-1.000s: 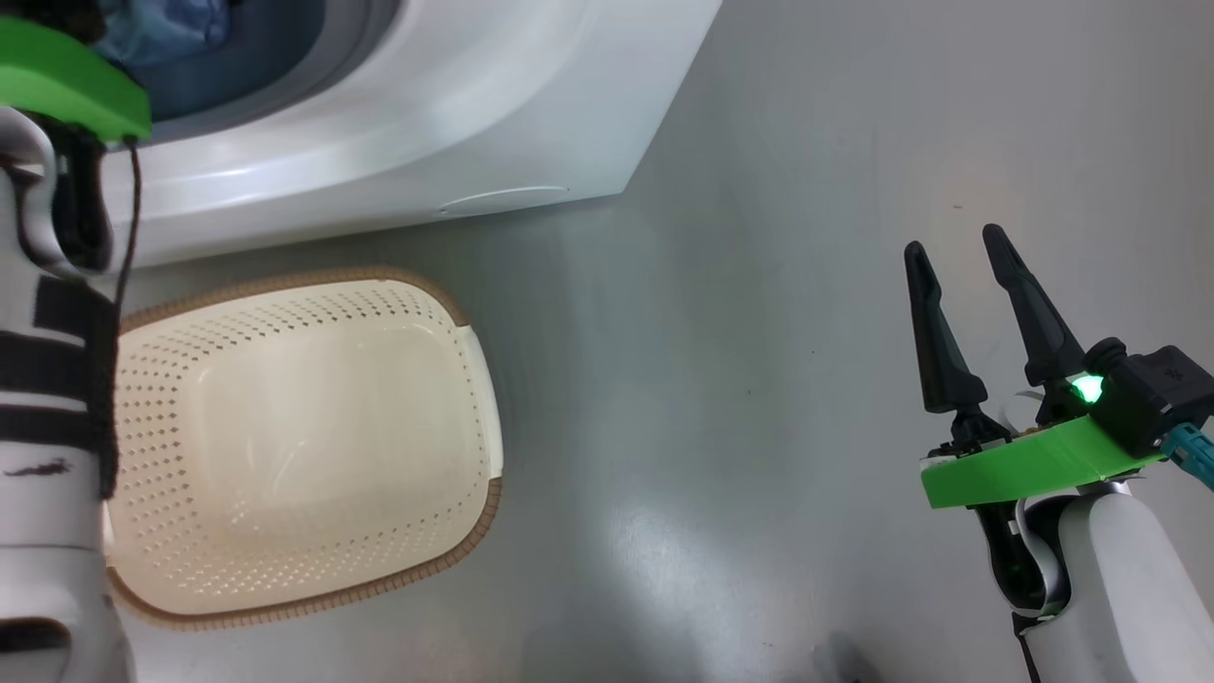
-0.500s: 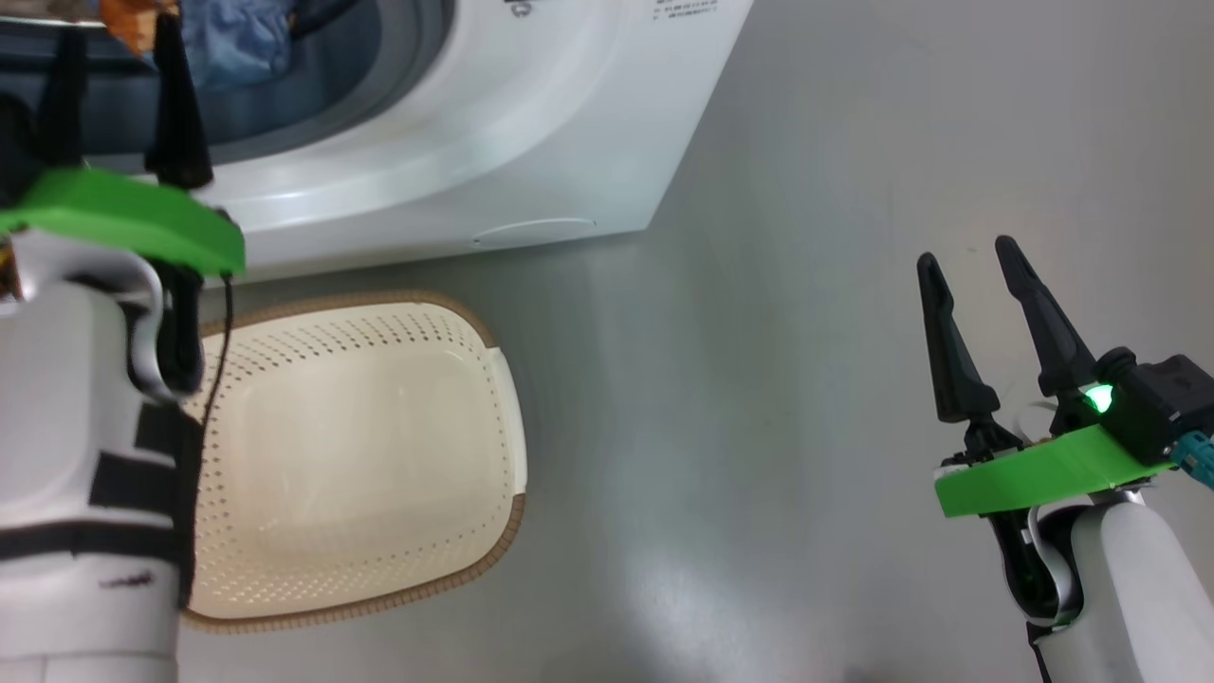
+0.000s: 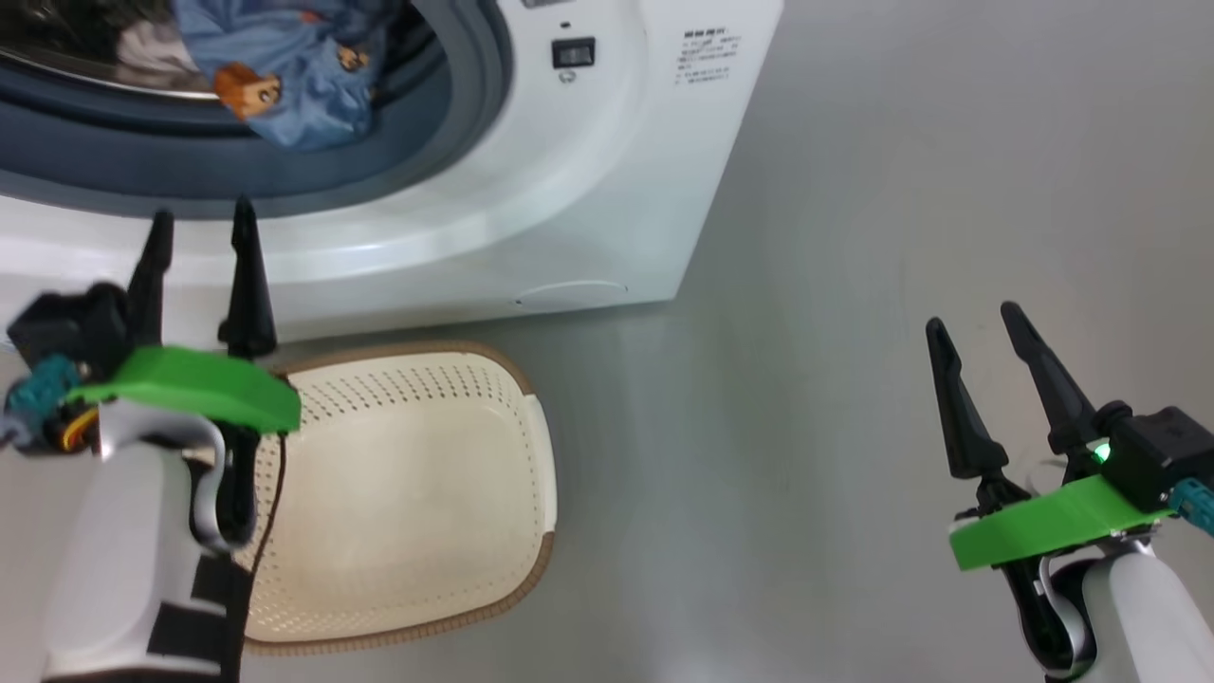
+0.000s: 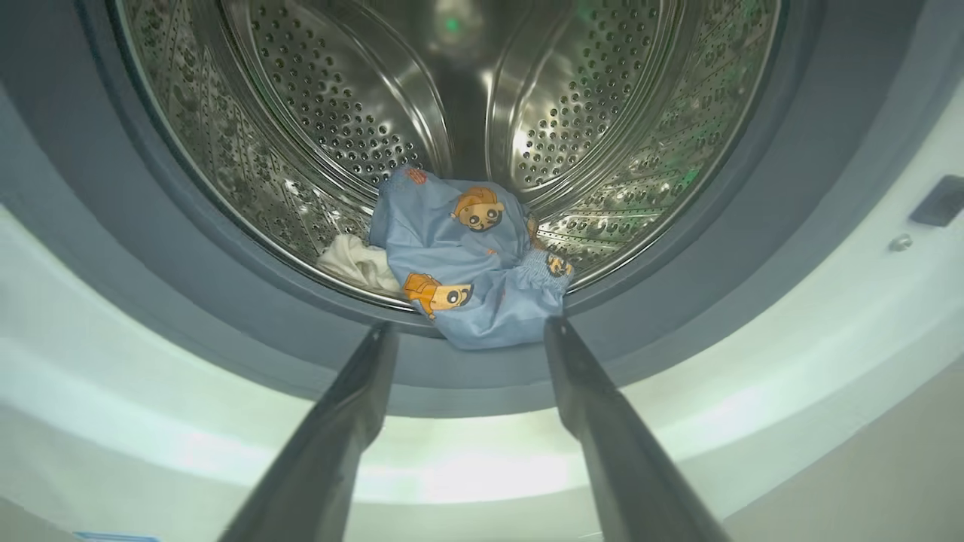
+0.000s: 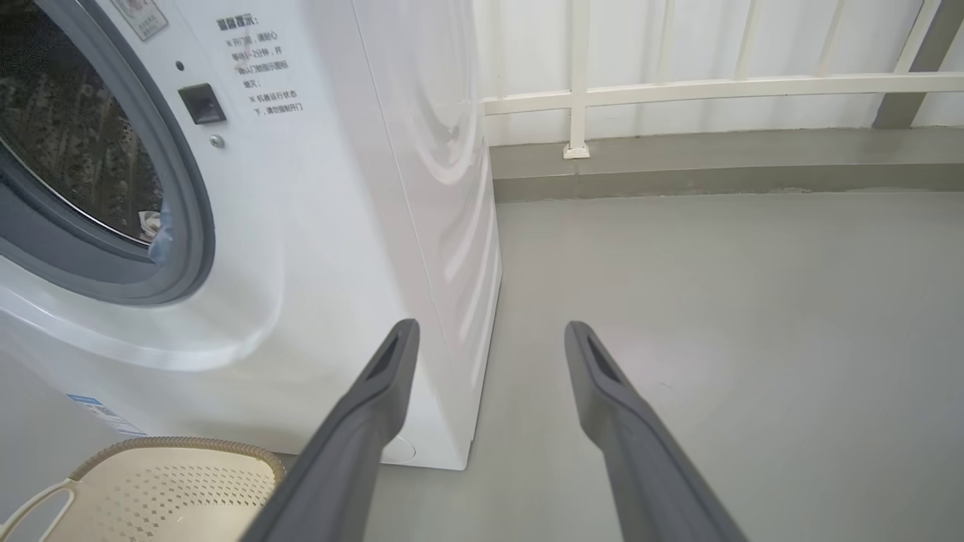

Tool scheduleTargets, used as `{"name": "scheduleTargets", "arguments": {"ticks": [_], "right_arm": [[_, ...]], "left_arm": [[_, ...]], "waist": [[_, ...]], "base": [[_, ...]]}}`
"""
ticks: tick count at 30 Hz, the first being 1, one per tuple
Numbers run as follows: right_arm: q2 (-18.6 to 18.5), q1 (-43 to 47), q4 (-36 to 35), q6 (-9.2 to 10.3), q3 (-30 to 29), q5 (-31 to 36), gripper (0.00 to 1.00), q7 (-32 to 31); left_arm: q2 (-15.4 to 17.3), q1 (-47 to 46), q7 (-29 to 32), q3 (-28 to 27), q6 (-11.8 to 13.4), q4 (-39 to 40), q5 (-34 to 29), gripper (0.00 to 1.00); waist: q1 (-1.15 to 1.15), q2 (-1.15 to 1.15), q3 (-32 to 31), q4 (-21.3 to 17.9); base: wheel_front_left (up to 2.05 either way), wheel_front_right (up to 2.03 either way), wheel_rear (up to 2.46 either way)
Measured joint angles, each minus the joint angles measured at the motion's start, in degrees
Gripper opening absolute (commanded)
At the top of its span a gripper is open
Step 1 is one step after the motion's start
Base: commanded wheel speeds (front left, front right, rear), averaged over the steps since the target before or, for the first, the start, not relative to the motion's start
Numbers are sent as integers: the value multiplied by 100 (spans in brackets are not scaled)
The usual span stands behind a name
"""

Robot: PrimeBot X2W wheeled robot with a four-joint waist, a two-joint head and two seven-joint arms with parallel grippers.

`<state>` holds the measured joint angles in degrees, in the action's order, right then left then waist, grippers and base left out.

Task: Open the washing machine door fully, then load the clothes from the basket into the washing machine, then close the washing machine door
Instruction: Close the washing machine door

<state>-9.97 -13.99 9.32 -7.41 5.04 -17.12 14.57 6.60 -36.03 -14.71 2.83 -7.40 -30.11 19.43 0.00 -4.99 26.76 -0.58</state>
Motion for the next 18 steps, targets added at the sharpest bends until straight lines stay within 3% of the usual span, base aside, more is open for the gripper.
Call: {"name": "scheduleTargets", "arguments": {"ticks": [18], "right_arm": [[-127,734,69,0,-88,-60,100,0]], "left_arm": [[47,1649,1,-138,0,855,-107,100]], "waist": [[0,0,-1020,287]], "base": [[0,0,0]]}}
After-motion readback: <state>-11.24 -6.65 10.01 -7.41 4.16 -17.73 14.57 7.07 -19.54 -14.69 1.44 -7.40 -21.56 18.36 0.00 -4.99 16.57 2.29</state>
